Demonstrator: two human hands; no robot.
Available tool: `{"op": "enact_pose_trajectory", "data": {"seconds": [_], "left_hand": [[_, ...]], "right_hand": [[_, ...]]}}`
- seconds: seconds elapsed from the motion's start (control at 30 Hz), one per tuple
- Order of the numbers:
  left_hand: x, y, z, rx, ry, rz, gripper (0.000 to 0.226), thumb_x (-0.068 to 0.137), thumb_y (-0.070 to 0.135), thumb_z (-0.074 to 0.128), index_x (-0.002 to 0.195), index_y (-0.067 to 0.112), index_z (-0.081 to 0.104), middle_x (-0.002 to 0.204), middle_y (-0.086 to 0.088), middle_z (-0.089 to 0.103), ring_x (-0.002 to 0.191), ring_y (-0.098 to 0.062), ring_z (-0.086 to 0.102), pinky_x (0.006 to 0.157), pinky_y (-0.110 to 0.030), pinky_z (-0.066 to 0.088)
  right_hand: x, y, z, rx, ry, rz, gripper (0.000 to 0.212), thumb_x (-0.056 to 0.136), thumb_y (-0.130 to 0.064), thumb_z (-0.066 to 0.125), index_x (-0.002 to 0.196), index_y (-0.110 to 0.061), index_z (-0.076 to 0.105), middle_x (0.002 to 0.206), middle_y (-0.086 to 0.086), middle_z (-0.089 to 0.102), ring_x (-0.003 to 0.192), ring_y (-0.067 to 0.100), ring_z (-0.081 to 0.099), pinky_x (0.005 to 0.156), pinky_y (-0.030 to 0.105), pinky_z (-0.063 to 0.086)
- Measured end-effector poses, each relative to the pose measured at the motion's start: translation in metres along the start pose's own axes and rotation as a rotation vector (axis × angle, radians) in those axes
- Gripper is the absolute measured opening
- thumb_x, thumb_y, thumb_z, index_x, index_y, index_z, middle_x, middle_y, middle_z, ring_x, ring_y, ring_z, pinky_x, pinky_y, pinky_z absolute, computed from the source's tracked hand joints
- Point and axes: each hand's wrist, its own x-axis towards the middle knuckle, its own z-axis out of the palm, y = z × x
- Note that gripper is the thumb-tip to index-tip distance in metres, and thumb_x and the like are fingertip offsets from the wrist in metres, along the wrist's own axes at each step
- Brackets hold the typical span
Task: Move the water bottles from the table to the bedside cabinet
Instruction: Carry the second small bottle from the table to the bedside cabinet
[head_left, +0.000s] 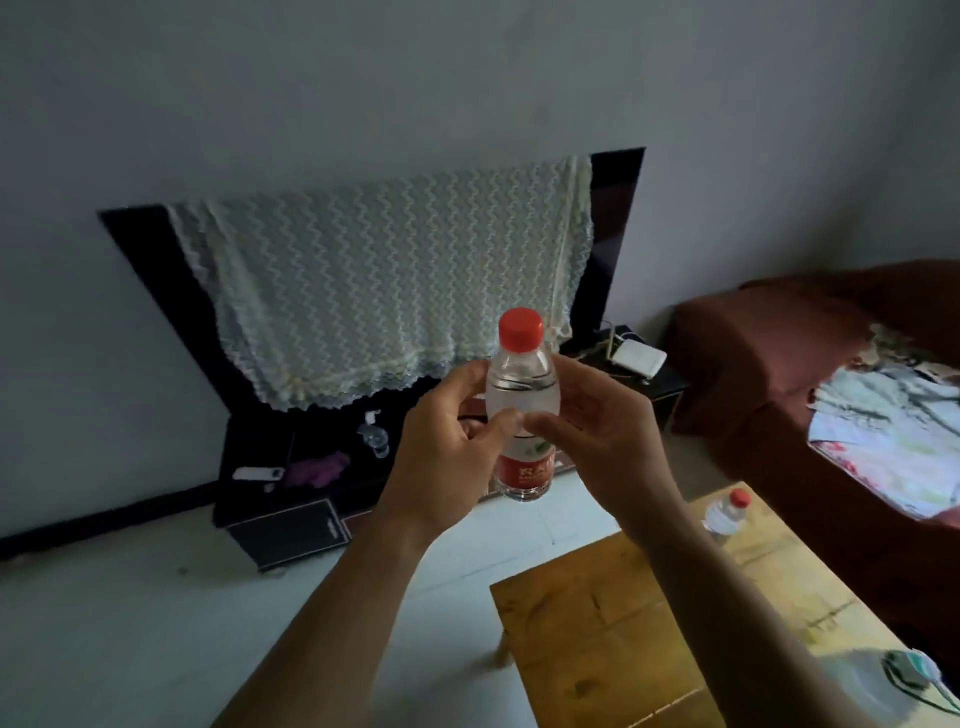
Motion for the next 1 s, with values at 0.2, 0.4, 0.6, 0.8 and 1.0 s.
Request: {"op": "enact_pose_trajectory", "data": {"seconds": [0.2, 0.4, 0.6, 0.8, 1.0], "left_hand": [[-0.027, -0.015, -0.096, 0.078, 0.123, 0.039, 0.037, 0.094, 0.019, 0.065, 0.131, 0.020, 0.058, 0.116, 0.009, 0.071, 0.104, -0.002, 0.067, 0.085, -0.016, 0.054], [-0.054, -0.035, -0.166, 0.151, 0.286, -0.032, 0.050, 0.093, 0.018, 0.066, 0.141, 0.020, 0.051, 0.125, 0.007, 0.067, 0.108, -0.005, 0.066, 0.091, -0.031, 0.058], [-0.073, -0.047, -0.214, 0.235, 0.507, -0.109, 0.048, 0.090, 0.016, 0.069, 0.136, 0.022, 0.055, 0.118, 0.007, 0.071, 0.107, -0.004, 0.067, 0.091, -0.025, 0.057], [-0.098, -0.043, -0.238, 0.330, 0.796, -0.202, 0.040, 0.090, 0.021, 0.068, 0.126, 0.032, 0.056, 0.115, 0.016, 0.068, 0.108, 0.001, 0.064, 0.092, -0.023, 0.056], [-0.136, -0.031, -0.242, 0.394, 1.090, -0.282, 0.041, 0.089, 0.028, 0.067, 0.127, 0.036, 0.053, 0.116, 0.025, 0.062, 0.102, 0.016, 0.060, 0.082, -0.009, 0.052]], "right_hand": [[0.010, -0.019, 0.097, 0.057, -0.145, -0.059, 0.047, 0.085, -0.004, 0.076, 0.121, -0.033, 0.066, 0.117, -0.006, 0.077, 0.110, 0.010, 0.073, 0.099, 0.037, 0.058], [0.026, -0.028, 0.174, 0.071, -0.324, -0.110, 0.048, 0.086, -0.002, 0.076, 0.131, -0.013, 0.065, 0.117, -0.002, 0.077, 0.110, 0.012, 0.073, 0.098, 0.032, 0.058], [0.049, -0.031, 0.240, 0.121, -0.527, -0.152, 0.050, 0.086, -0.003, 0.075, 0.133, -0.013, 0.064, 0.120, -0.003, 0.076, 0.110, 0.009, 0.072, 0.099, 0.030, 0.057], [0.064, -0.040, 0.302, 0.219, -0.809, -0.211, 0.046, 0.088, -0.008, 0.074, 0.130, -0.023, 0.065, 0.120, -0.004, 0.075, 0.112, 0.012, 0.072, 0.101, 0.041, 0.057], [0.053, -0.050, 0.356, 0.294, -1.067, -0.282, 0.048, 0.088, -0.009, 0.074, 0.134, -0.016, 0.063, 0.127, -0.002, 0.071, 0.114, 0.011, 0.071, 0.100, 0.037, 0.058]]}}
